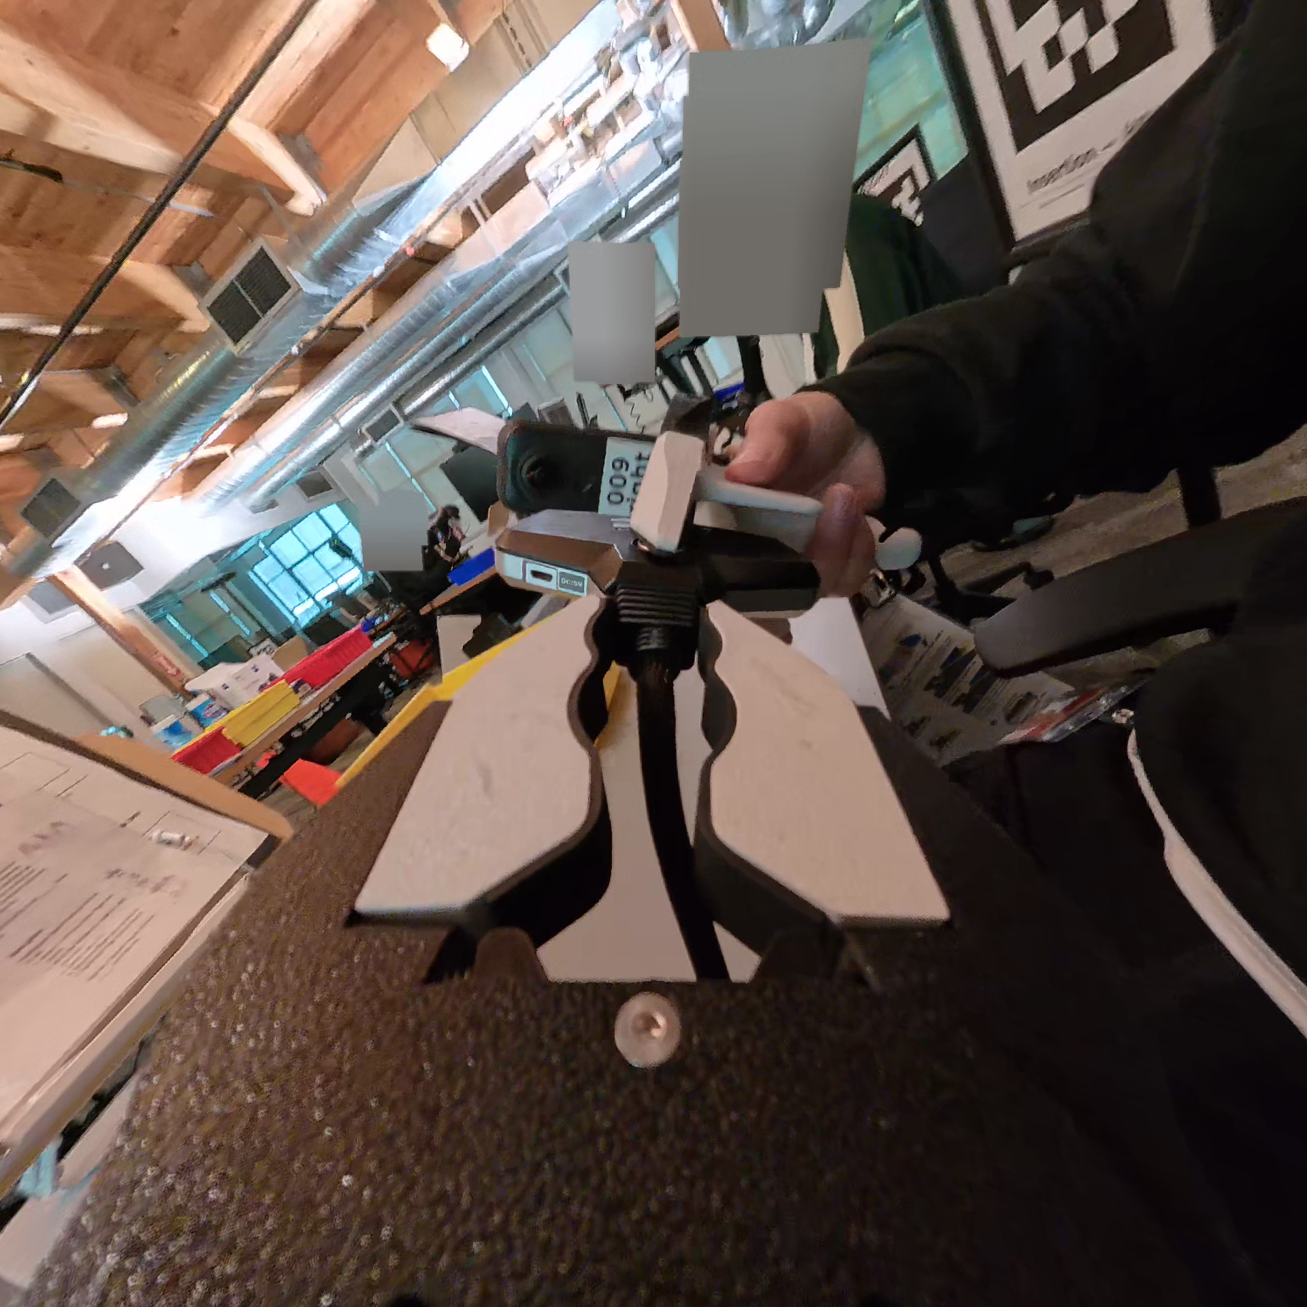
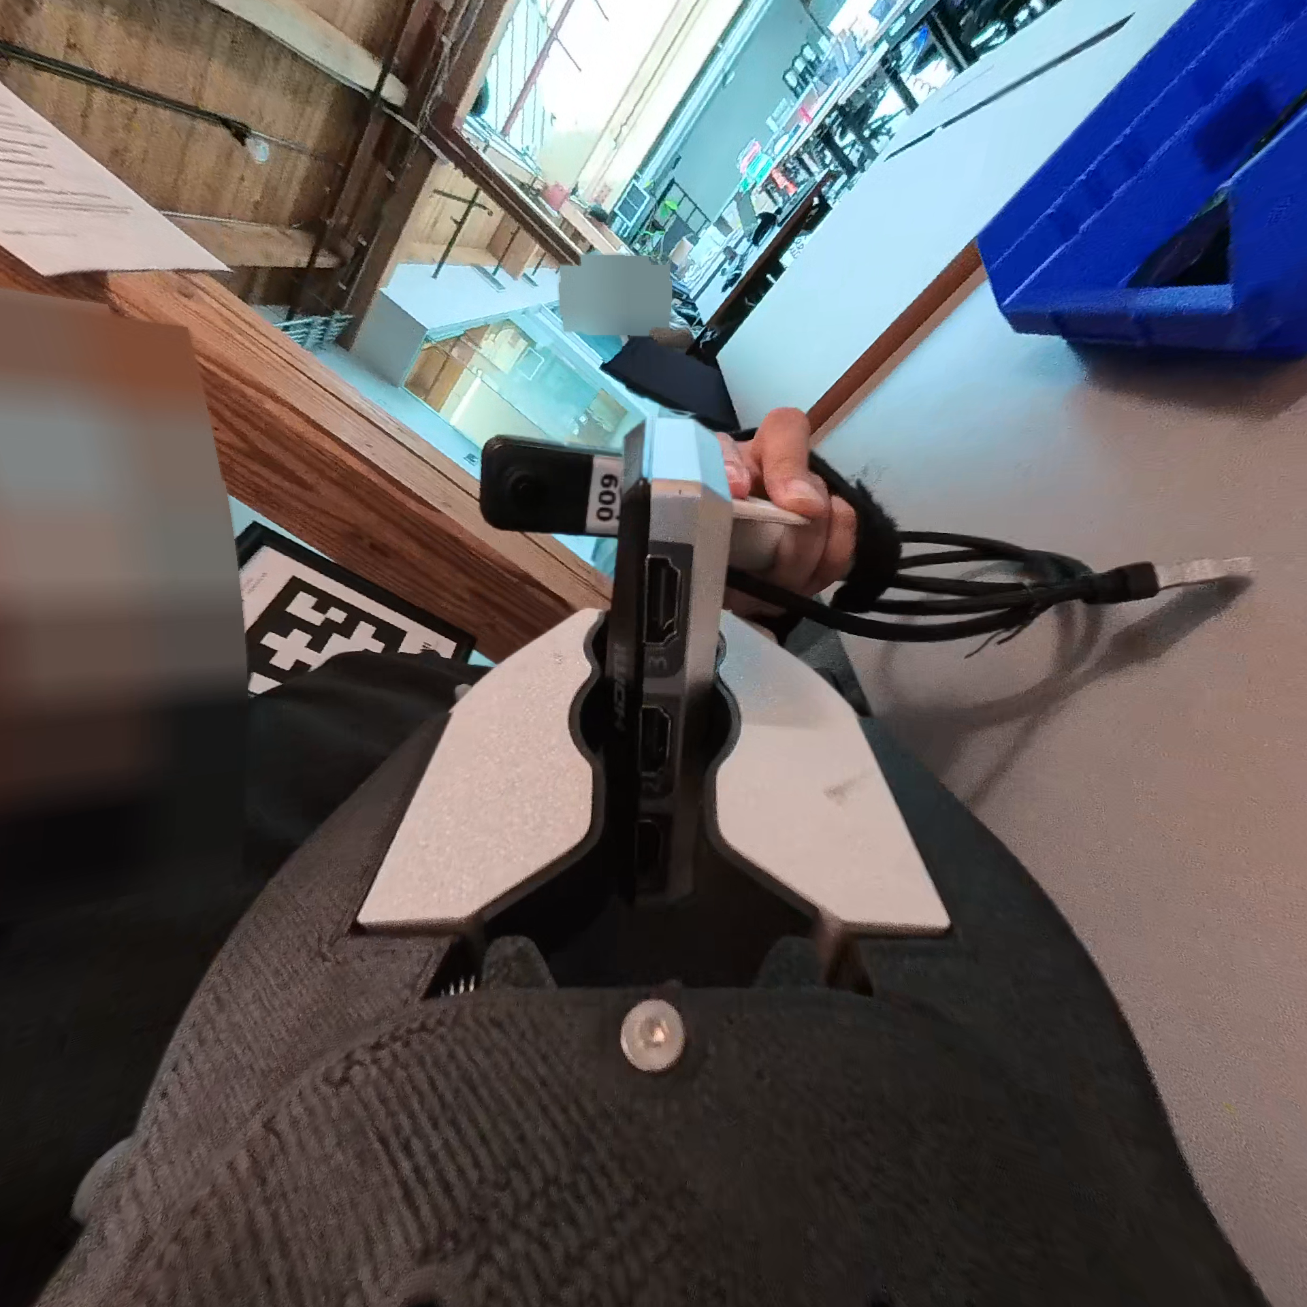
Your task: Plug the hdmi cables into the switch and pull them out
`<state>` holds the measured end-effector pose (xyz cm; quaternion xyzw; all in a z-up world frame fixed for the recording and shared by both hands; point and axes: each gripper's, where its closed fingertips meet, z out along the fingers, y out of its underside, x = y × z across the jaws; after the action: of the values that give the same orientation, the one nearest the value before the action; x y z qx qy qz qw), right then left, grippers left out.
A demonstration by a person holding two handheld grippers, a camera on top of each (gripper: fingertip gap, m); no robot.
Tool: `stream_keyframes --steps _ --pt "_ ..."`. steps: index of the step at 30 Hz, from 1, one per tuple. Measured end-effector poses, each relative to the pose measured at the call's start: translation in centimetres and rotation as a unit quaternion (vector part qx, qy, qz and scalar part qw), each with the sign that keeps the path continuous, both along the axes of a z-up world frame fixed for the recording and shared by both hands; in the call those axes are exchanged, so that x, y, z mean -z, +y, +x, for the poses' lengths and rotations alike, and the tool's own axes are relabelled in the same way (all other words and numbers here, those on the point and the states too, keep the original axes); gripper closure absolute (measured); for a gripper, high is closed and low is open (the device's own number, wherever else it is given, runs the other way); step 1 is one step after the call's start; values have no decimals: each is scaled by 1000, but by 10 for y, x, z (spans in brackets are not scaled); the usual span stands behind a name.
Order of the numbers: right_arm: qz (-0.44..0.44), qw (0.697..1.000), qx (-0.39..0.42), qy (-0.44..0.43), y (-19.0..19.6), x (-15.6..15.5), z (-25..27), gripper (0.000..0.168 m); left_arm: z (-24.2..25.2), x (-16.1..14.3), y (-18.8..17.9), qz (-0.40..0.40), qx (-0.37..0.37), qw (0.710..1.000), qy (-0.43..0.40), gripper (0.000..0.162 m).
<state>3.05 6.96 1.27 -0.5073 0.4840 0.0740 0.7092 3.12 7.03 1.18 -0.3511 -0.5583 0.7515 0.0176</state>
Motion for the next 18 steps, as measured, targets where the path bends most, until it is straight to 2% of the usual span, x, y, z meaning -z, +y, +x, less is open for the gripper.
stream_keyframes --steps 2,4,7,10,12,15,18 --pt "-34 999 20 -20 -8 -3 3 144 6 -5 -3 -2 -32 999 9 130" --pt "-55 997 37 -41 -21 -16 4 144 14 -31 7 -51 -42 996 67 120" --pt "-88 988 86 -97 -57 -62 6 144 41 -65 29 -94 -56 980 167 108" --pt "-161 964 159 -142 -106 -111 7 144 71 -79 45 -115 -76 963 232 107" --pt "-204 941 211 -166 -140 -142 7 144 86 -79 49 -126 -82 954 259 108" --pt "-258 905 280 -190 -192 -184 6 144 96 -67 41 -99 -72 948 294 112" --pt "-337 849 360 -190 -254 -216 10 144 96 -48 24 -62 -61 948 305 113"
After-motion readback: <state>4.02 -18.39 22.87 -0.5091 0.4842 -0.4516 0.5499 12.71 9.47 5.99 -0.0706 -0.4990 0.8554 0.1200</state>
